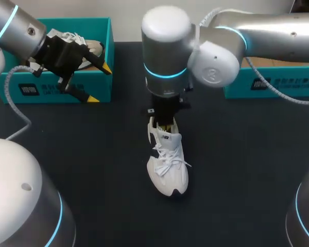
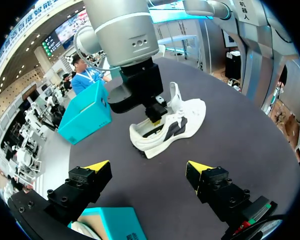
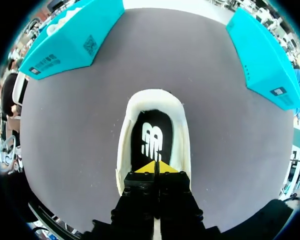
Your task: Take the shoe out of the shoebox, open the shoe tongue, remove and reinsert the insole, then place the shoe into the shoebox
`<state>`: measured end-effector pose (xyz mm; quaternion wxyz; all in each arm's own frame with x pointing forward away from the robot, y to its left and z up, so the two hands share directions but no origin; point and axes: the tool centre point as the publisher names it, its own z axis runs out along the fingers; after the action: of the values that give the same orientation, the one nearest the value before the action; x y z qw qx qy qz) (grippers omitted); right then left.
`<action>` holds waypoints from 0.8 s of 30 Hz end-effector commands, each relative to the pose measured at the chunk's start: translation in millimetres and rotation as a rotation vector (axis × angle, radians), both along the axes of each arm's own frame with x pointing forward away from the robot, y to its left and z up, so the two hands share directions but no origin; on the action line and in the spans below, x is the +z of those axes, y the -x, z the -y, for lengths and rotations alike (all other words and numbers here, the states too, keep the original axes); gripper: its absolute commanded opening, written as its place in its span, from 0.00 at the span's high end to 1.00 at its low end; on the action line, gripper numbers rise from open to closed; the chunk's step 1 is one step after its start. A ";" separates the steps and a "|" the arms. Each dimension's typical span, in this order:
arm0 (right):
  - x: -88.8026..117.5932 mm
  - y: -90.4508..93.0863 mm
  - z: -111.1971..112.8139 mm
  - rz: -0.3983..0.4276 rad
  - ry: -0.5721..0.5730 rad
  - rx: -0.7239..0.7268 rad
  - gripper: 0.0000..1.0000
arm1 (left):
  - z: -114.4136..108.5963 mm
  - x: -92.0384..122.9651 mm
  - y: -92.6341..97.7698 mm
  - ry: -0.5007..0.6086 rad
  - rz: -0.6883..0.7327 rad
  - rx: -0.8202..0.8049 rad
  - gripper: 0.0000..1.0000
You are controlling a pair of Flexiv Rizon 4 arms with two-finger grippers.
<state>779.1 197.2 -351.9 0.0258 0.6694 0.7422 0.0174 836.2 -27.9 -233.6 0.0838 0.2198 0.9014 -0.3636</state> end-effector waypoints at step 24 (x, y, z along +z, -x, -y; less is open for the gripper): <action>4.5 20.1 1.0 -0.163 -0.051 -0.028 0.00 | -0.4 -0.1 0.7 -0.002 0.001 0.000 0.00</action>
<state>755.0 197.8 -345.0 -0.0431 0.6845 0.7273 -0.0244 836.2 -28.0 -233.6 0.0838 0.2200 0.9013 -0.3636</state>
